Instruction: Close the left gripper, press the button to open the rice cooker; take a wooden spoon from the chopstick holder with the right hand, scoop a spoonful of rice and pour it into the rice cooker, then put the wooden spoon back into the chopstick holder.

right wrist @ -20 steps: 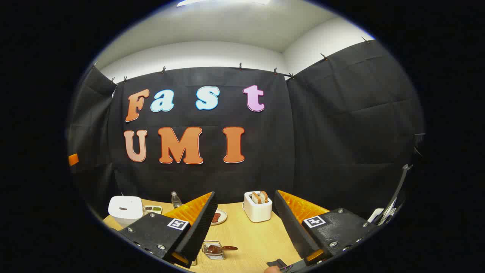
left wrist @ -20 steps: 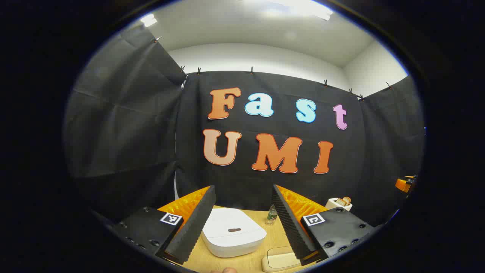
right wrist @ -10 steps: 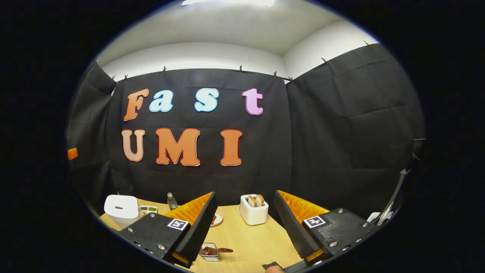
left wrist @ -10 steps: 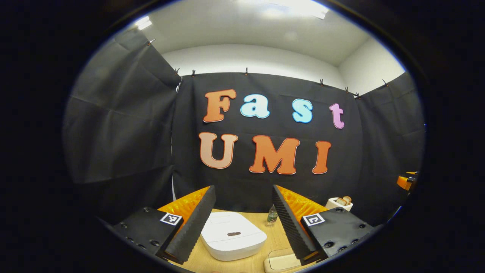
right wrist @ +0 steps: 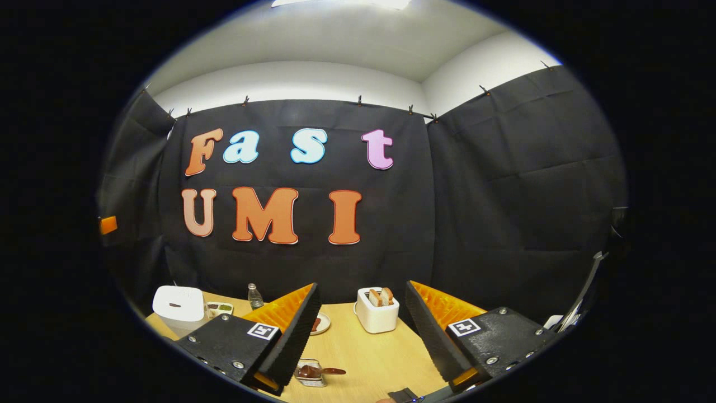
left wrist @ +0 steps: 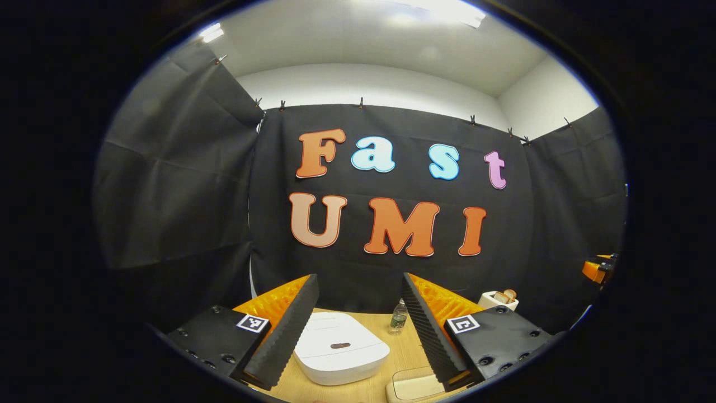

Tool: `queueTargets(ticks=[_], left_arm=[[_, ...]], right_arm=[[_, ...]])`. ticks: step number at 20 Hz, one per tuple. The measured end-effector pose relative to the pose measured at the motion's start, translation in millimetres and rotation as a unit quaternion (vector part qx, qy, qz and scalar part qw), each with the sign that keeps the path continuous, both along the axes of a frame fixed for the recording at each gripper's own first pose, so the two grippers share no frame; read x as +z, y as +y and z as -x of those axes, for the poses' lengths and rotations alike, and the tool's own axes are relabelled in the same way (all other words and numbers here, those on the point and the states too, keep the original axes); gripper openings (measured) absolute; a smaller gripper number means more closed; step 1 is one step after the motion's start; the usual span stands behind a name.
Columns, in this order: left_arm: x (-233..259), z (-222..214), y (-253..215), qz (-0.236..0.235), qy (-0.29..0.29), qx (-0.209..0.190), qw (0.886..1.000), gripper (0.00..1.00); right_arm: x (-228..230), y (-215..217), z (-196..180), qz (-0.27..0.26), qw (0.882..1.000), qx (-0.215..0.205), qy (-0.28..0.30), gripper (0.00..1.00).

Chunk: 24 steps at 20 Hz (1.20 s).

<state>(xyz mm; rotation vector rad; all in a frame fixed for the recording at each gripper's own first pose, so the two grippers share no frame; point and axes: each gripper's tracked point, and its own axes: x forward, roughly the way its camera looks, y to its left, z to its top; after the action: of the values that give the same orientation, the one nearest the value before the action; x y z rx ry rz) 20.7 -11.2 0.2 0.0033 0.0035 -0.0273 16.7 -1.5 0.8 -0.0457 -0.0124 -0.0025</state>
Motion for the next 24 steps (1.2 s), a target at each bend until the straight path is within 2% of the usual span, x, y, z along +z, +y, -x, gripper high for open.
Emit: queueTargets(ticks=[6, 10, 12, 14, 15, 16, 18, 20, 24], left_arm=[[-11, 4, 16, 0.006, 0.018, 0.023, 1.000, 1.00], [-20, 2, 17, 0.006, 0.042, 0.028, 0.999, 0.69], [-21, 0, 10, 0.022, 0.042, 0.016, 0.999, 0.45], [-25, -3, 4, 0.024, 0.045, 0.002, 0.999, 0.53], [-27, -3, 7, 0.020, 0.051, 0.006, 0.998, 0.49], [-33, -15, 17, 0.014, 0.054, 0.024, 0.998, 0.34], [-48, -27, 8, 0.023, 0.069, 0.008, 0.997, 0.04], [-65, -40, 2, 0.025, 0.082, -0.009, 0.996, 0.04], [-105, -78, -1, 0.022, 0.117, -0.018, 0.993, 0.04]], right_arm=[[-4, 1, 2, -0.006, 1.000, 0.002, 0.005, 0.95], [-9, 5, 1, 0.004, 1.000, 0.006, 0.009, 0.94], [-9, 5, 2, 0.011, 1.000, 0.005, 0.011, 0.95], [-8, 3, 3, 0.013, 1.000, 0.004, 0.009, 0.95], [-10, 5, 4, 0.013, 1.000, 0.006, 0.012, 0.94], [-12, 7, 5, 0.013, 1.000, 0.007, 0.015, 0.95], [-16, 6, 6, 0.014, 1.000, 0.007, 0.018, 0.95], [-17, 5, 8, 0.016, 1.000, 0.007, 0.021, 0.95], [-18, 2, 8, 0.010, 1.000, 0.004, 0.021, 0.95]])
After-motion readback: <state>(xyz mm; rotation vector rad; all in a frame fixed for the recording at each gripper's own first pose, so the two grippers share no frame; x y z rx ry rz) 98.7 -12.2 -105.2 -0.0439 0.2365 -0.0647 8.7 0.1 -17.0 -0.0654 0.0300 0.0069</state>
